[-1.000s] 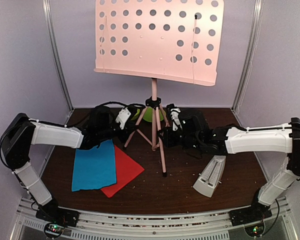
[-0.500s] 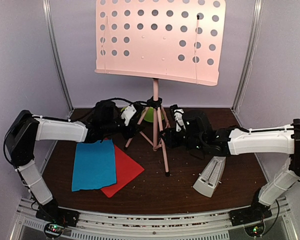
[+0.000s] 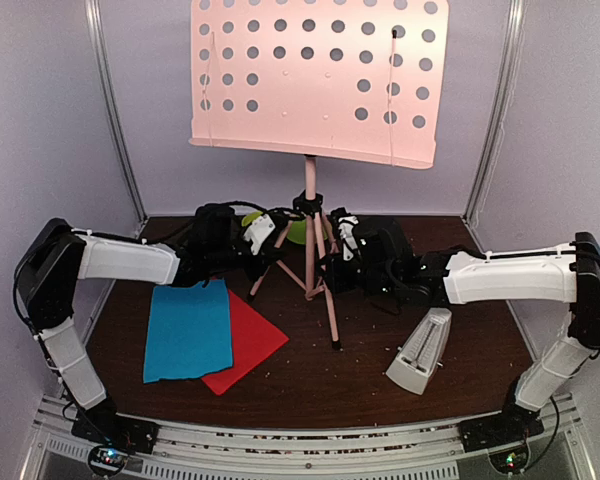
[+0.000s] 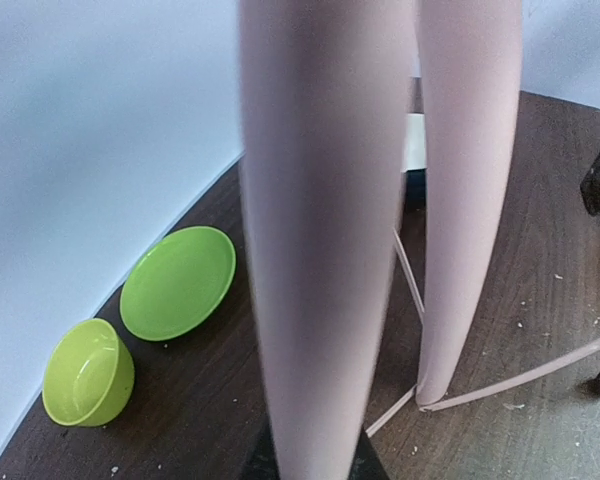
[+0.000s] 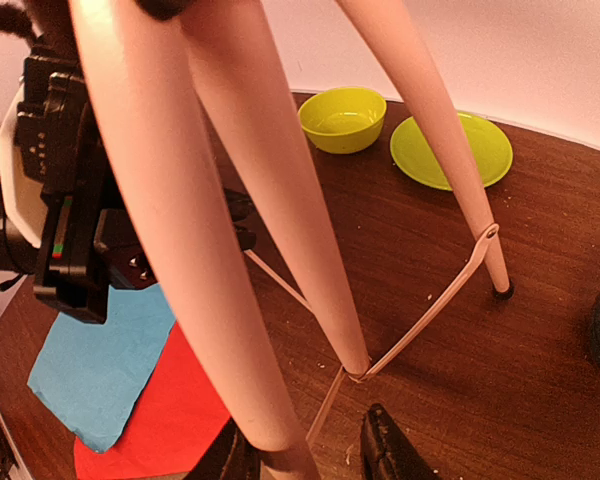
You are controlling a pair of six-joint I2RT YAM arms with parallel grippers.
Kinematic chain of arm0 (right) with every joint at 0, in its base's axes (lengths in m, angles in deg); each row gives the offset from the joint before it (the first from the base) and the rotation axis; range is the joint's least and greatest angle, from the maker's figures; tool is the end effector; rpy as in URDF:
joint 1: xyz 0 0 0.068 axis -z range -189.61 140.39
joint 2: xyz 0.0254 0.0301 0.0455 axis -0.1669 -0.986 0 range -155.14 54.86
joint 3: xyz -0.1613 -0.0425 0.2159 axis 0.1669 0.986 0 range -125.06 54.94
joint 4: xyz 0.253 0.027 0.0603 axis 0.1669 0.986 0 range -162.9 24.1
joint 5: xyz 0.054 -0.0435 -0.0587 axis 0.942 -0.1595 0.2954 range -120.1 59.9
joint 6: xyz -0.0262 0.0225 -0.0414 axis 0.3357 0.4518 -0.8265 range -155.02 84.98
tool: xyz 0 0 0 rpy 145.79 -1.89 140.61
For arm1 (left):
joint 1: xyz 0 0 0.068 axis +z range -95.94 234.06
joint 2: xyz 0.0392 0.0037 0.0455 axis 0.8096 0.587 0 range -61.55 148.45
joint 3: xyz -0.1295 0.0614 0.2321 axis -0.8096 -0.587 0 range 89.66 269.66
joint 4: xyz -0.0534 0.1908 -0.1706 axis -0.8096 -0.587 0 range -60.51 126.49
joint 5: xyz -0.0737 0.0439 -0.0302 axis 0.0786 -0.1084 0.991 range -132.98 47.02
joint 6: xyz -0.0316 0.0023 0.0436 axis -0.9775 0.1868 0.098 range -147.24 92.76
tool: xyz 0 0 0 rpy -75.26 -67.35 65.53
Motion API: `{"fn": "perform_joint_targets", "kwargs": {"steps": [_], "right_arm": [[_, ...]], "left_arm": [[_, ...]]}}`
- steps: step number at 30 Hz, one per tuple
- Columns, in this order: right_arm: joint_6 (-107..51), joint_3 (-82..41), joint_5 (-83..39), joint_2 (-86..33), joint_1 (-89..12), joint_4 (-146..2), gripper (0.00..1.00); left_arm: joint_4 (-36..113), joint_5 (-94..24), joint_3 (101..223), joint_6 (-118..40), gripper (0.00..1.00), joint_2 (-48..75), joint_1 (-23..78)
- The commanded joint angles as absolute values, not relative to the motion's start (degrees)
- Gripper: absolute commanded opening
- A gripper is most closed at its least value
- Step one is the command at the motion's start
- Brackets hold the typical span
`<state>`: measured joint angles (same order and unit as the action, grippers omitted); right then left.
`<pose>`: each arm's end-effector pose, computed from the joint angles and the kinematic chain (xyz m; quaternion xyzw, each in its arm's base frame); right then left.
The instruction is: Set up the instrument practice props
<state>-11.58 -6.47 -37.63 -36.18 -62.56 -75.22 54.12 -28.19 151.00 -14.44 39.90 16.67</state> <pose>0.2233 0.2881 0.2583 -0.1841 0.8328 0.2769 0.4426 0.3113 -0.2493 0.2188 0.4144 0.7163 -0.2219 0.5157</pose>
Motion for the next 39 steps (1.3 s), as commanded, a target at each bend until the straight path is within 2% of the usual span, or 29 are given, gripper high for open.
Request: {"fn": "perform_joint_targets", "kwargs": {"steps": [1, 6, 15, 33, 39], "right_arm": [[-13.4, -9.1, -42.6, -38.6, -60.9, -72.5, 0.28], [-14.8, -9.8, -41.5, -39.9, -58.8, -72.9, 0.16], [-20.1, -8.0, -36.2, -38.8, -53.5, -77.1, 0.01], [-24.0, 0.8, -31.8, -30.6, -50.2, -74.2, 0.0], [-24.8, 0.1, -27.1, -31.2, -49.9, -74.5, 0.0]], "left_arm": [[57.8, -31.4, 148.7, -18.8, 0.08, 36.7, 16.9], [60.0, -33.9, 146.2, -21.2, 0.05, 35.9, 16.4], [61.5, -36.2, 144.0, -22.5, 0.0, 35.0, 15.0], [56.5, -40.4, 138.5, -17.7, 0.0, 29.7, 14.9], [54.8, -35.2, 141.5, -18.7, 0.0, 31.6, 14.8]]}}
